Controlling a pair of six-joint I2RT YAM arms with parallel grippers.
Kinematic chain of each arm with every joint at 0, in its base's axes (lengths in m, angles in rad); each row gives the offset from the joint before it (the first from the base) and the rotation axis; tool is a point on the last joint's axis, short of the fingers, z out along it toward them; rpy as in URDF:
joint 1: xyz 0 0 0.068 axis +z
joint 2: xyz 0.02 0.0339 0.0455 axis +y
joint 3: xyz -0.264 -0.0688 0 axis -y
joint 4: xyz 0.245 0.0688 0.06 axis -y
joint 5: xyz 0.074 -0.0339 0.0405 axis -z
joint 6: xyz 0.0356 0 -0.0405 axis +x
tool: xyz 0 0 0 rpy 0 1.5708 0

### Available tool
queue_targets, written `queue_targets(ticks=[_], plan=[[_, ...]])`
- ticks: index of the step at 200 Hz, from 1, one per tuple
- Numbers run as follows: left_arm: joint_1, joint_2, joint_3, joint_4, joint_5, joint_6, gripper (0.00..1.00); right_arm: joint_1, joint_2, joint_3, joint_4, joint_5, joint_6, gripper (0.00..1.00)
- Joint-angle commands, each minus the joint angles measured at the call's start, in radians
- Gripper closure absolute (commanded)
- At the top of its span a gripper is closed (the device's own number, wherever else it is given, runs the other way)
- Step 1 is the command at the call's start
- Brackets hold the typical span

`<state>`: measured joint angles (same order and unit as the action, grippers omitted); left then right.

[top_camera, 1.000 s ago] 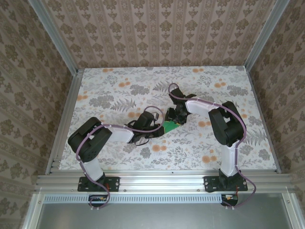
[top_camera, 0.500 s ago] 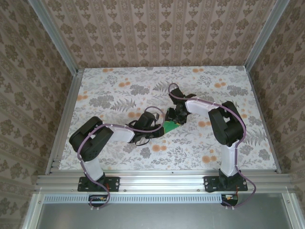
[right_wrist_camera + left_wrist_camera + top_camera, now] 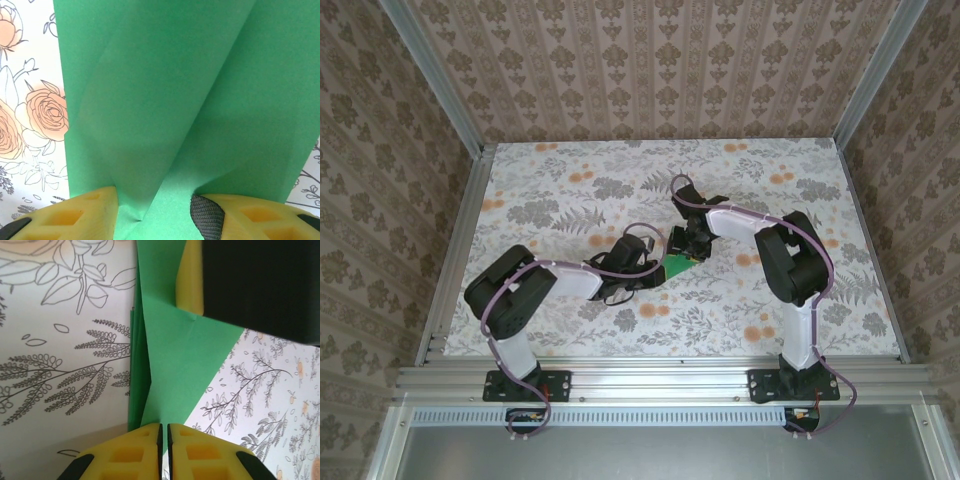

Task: Fold a paper plane with a square sheet of paper (pick it up from the middle)
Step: Fourth fold the wing at the center of the table.

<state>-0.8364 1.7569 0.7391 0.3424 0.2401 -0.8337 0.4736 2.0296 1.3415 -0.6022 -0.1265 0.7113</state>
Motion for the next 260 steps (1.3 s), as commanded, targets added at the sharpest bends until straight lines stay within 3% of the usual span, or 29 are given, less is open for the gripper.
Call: queue_targets(ticks=[1, 75, 141, 260], plan=[[0.001, -0.069, 0.001, 0.009, -0.009, -0.003, 0.85, -0.017, 0.229, -0.107, -0.096, 0.221, -0.002, 0.48], [0.011, -0.118, -0.031, 0.013, -0.100, -0.051, 0.85, -0.016, 0.241, -0.107, -0.093, 0.229, 0.001, 0.49], [0.010, -0.043, 0.014, 0.050, -0.032, -0.055, 0.87, -0.015, 0.242, -0.106, -0.095, 0.234, -0.003, 0.51], [0.008, 0.062, 0.071, 0.047, -0.022, -0.061, 0.88, -0.015, 0.241, -0.109, -0.084, 0.224, -0.012, 0.50]])
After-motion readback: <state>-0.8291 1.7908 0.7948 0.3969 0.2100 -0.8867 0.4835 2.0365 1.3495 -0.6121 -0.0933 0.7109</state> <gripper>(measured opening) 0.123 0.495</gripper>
